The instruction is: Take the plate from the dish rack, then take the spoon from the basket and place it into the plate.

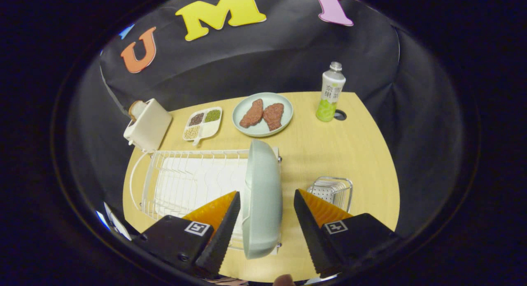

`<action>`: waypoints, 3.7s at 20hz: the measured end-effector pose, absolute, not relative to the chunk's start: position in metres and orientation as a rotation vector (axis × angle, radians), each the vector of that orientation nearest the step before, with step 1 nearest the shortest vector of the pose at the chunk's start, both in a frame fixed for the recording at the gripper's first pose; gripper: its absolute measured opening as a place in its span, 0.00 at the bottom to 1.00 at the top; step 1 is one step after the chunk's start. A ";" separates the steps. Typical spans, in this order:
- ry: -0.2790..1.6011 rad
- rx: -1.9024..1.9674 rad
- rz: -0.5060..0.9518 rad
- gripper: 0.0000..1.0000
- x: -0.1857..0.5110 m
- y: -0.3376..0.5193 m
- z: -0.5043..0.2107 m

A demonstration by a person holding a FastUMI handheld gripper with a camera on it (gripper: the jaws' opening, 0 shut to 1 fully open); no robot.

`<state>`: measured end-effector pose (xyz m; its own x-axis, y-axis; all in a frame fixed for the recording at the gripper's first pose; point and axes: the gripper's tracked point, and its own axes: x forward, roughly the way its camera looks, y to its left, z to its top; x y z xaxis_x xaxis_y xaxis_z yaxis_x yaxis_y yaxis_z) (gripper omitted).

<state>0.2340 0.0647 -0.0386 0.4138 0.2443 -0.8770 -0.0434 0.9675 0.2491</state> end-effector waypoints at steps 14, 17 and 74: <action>1.119 0.098 -0.029 0.36 0.232 0.060 -0.020; 1.123 0.069 -0.062 0.36 0.233 0.060 -0.015; 0.553 0.350 0.191 0.93 0.051 -0.009 -0.093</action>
